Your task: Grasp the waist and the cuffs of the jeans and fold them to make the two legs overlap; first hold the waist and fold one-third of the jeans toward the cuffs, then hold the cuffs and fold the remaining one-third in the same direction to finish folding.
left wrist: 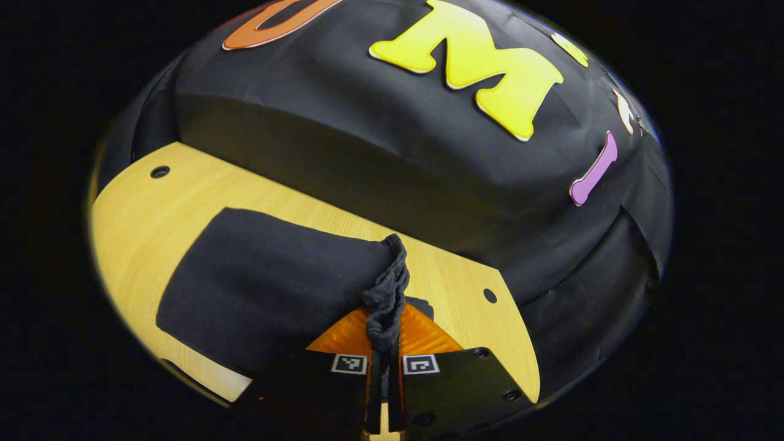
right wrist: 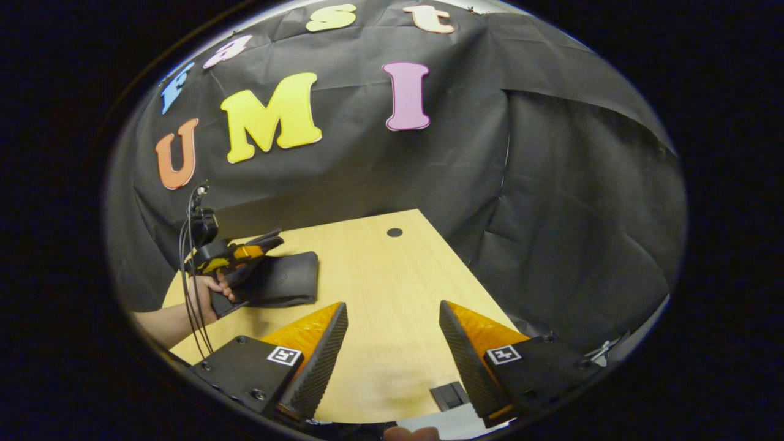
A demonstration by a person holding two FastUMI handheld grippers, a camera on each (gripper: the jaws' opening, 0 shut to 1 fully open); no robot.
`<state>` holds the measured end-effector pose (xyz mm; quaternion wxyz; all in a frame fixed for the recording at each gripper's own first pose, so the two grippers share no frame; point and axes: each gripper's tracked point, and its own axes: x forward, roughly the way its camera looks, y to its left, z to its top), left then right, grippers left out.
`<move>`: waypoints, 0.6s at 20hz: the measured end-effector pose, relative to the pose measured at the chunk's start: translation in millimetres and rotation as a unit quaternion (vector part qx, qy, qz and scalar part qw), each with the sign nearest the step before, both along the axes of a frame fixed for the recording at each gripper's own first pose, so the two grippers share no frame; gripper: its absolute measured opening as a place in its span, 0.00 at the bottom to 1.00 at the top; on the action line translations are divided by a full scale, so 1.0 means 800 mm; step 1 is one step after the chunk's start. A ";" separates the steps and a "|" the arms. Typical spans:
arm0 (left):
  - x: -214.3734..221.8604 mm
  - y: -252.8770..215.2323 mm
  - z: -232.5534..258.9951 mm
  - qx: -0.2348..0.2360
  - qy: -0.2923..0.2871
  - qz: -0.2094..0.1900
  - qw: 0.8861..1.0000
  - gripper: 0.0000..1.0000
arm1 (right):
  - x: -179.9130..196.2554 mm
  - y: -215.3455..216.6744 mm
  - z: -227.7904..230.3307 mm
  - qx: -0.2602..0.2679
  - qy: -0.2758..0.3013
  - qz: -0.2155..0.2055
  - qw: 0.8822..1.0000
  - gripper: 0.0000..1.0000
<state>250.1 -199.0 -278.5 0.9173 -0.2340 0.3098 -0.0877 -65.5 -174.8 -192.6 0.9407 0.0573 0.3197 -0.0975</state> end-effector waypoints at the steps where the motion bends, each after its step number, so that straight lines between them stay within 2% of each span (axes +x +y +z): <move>1: -0.002 -0.001 -0.010 -0.003 0.009 0.001 1.000 0.08 | 0.002 -0.003 -0.003 0.001 0.002 0.000 1.000 0.94; 3: -0.008 -0.006 -0.026 -0.015 0.028 0.000 0.999 0.10 | 0.007 -0.009 -0.007 0.002 0.005 0.000 1.000 0.94; 7: -0.012 -0.019 -0.044 -0.033 0.052 -0.004 0.998 0.21 | 0.012 -0.010 -0.017 0.007 0.014 0.001 1.000 0.94; 10: -0.016 -0.035 -0.042 -0.036 0.053 -0.018 0.998 0.67 | 0.015 -0.008 -0.016 0.010 0.012 0.004 1.000 0.92; 11: -0.017 -0.037 -0.039 -0.027 0.048 -0.022 0.998 0.76 | 0.015 -0.008 -0.014 0.010 0.010 0.006 1.000 0.92; 12: -0.020 -0.042 -0.037 -0.020 0.046 -0.028 0.998 0.93 | 0.017 -0.006 -0.014 0.009 0.008 0.008 1.000 0.94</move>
